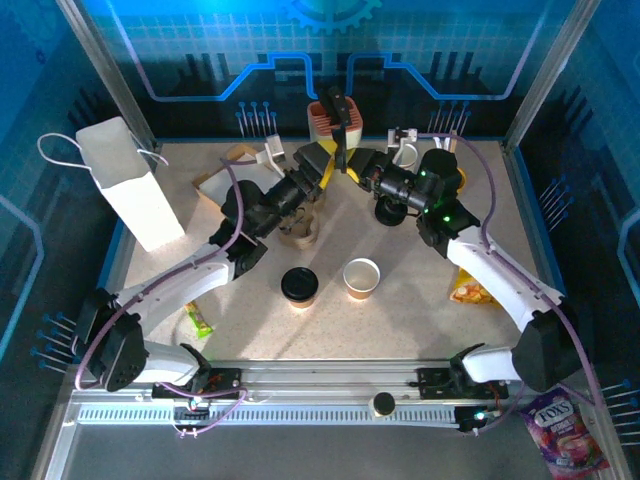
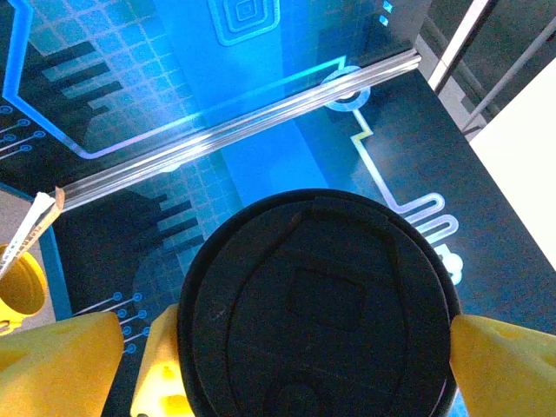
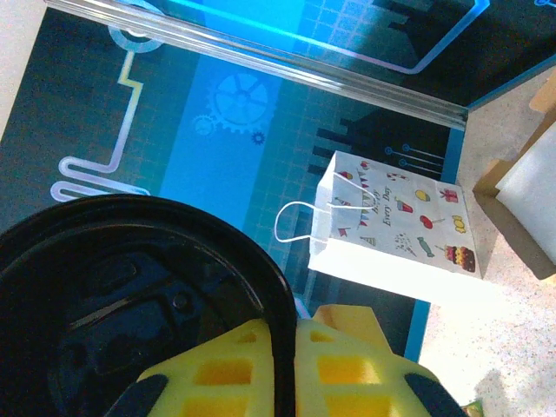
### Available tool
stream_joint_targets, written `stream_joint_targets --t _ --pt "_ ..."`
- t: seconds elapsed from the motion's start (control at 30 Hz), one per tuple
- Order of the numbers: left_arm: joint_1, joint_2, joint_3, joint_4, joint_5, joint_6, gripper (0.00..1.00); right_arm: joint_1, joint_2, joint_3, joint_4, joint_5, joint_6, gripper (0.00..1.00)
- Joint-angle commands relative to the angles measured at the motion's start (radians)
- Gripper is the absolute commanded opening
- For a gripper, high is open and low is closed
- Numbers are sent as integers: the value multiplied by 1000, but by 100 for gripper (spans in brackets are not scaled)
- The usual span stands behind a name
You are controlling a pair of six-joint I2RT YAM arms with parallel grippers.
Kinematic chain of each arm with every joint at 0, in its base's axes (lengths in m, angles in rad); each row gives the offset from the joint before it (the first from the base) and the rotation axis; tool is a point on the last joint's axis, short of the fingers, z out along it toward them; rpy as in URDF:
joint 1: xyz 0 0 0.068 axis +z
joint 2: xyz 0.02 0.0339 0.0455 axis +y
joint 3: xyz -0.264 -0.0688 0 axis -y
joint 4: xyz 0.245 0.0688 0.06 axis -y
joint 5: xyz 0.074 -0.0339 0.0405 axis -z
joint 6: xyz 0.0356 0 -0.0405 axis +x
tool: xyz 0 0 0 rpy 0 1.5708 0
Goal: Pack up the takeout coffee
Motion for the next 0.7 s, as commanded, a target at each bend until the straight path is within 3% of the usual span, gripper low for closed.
stream_joint_targets --t 0.0,0.33,0.67 --pt "-5 13 40 49 -20 -24 96 17 11 4 80 5 22 11" --pt "-2 30 50 64 -42 -52 95 26 22 -4 118 3 43 11" --pt "4 30 52 68 -54 -57 84 31 22 -17 123 13 44 11"
